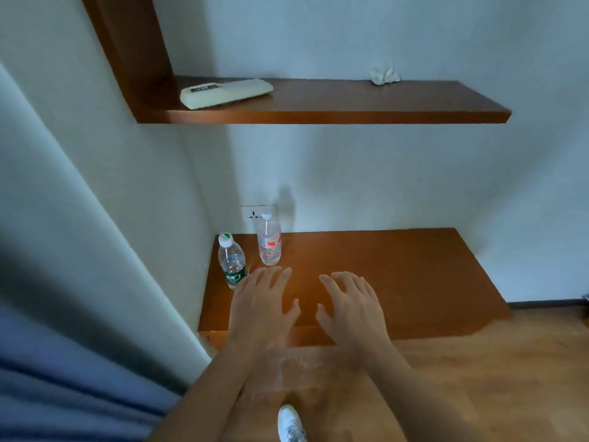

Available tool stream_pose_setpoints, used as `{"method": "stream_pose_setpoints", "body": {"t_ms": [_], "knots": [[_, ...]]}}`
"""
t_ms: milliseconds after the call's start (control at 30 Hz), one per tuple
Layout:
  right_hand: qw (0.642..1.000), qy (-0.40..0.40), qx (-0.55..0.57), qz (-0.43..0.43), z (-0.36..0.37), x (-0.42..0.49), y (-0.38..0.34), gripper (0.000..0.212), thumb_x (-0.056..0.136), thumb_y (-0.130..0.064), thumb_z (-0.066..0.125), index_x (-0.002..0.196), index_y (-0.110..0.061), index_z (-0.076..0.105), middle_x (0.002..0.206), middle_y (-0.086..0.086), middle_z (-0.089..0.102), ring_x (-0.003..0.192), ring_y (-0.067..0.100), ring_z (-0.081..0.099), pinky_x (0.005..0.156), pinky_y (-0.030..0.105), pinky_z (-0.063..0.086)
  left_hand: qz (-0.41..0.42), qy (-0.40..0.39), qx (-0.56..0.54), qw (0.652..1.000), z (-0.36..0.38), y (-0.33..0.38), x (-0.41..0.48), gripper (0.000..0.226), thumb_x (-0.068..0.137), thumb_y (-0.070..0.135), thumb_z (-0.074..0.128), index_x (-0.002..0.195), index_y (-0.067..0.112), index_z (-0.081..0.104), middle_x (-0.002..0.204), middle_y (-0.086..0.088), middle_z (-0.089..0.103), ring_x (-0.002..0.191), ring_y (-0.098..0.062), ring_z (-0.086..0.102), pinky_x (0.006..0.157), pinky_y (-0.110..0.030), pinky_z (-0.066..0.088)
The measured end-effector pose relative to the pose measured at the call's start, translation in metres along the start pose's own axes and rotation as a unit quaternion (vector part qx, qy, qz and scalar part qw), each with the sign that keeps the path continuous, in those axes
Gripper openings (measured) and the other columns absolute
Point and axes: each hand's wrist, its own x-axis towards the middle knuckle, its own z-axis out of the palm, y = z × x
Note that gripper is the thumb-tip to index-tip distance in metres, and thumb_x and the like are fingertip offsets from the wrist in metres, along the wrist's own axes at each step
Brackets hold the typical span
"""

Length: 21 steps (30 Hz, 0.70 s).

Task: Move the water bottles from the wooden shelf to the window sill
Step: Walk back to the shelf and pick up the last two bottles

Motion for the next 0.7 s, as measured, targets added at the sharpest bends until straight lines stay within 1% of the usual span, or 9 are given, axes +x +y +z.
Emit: {"method": "stream_pose_setpoints", "body": {"t_ms": [100,167,300,367,467,600,633,700], "knots": [[0.999,-0.020,-0.004,-0.028,0.014,0.049,-0.001,0.056,0.095,-0.052,0.049,0.146,-0.033,0.040,0.151,-0.002,0.046,0.145,0.023,0.037,0.121,0.043,0.024,-0.053,0.001,-0.014,0.998,0.010,-0.021,0.021,0.063,0.086,0.063,0.049,0.141,0.033,0.044,0.144,0.007,0.052,0.133,-0.016,0.047,0.109,-0.041,0.042],[0.999,-0.024,0.002,-0.048,0.025,0.078,-0.001,0.056,0.093,-0.051,0.051,0.145,-0.031,0.043,0.148,0.000,0.051,0.142,0.024,0.042,0.119,0.045,0.030,-0.085,0.010,-0.018,0.996,0.017,-0.037,0.028,0.061,0.084,0.061,0.052,0.137,0.032,0.050,0.139,0.006,0.057,0.129,-0.017,0.052,0.105,-0.043,0.046],[0.997,-0.039,0.026,-0.067,0.052,0.120,0.000,0.055,0.091,-0.051,0.054,0.141,-0.029,0.048,0.140,-0.001,0.056,0.134,0.022,0.050,0.112,0.046,0.043,-0.150,-0.004,-0.024,0.988,0.030,-0.064,0.027,0.058,0.083,0.060,0.046,0.133,0.032,0.053,0.135,0.006,0.058,0.127,-0.016,0.051,0.103,-0.043,0.046],[0.995,-0.049,0.045,-0.068,0.063,0.134,0.001,0.055,0.091,-0.051,0.056,0.141,-0.030,0.048,0.139,-0.002,0.057,0.132,0.020,0.051,0.109,0.045,0.046,-0.180,-0.013,-0.029,0.983,0.037,-0.074,0.020,0.058,0.081,0.060,0.047,0.132,0.033,0.052,0.133,0.008,0.058,0.126,-0.016,0.051,0.104,-0.041,0.044],[0.993,-0.071,0.072,-0.061,0.076,0.158,0.006,0.057,0.092,-0.052,0.057,0.143,-0.032,0.044,0.140,-0.004,0.056,0.131,0.017,0.051,0.108,0.041,0.048,-0.214,-0.024,-0.034,0.976,0.048,-0.087,0.014,0.057,0.078,0.056,0.055,0.128,0.030,0.056,0.128,0.006,0.062,0.119,-0.018,0.058,0.097,-0.041,0.048],[0.984,-0.123,0.129,-0.029,0.095,0.196,0.010,0.064,0.090,-0.052,0.063,0.147,-0.033,0.039,0.147,-0.006,0.049,0.134,0.015,0.047,0.106,0.033,0.045,-0.287,-0.031,-0.053,0.956,0.064,-0.100,0.018,0.066,0.081,0.065,0.039,0.133,0.027,0.052,0.132,0.003,0.061,0.121,-0.019,0.058,0.099,-0.043,0.050],[0.979,-0.136,0.150,-0.024,0.101,0.207,0.010,0.068,0.089,-0.052,0.066,0.147,-0.032,0.039,0.148,-0.005,0.048,0.135,0.016,0.046,0.105,0.032,0.043,-0.307,-0.029,-0.066,0.949,0.066,-0.101,0.022,0.068,0.081,0.066,0.038,0.135,0.027,0.050,0.133,0.003,0.060,0.121,-0.019,0.057,0.099,-0.043,0.050],[0.970,-0.160,0.182,-0.014,0.114,0.227,0.010,0.076,0.083,-0.052,0.072,0.148,-0.030,0.039,0.151,-0.003,0.046,0.137,0.018,0.045,0.108,0.036,0.041,-0.354,-0.026,-0.111,0.928,0.072,-0.103,0.033,0.072,0.081,0.068,0.046,0.141,0.027,0.042,0.137,0.002,0.056,0.123,-0.019,0.055,0.101,-0.043,0.049]]}}
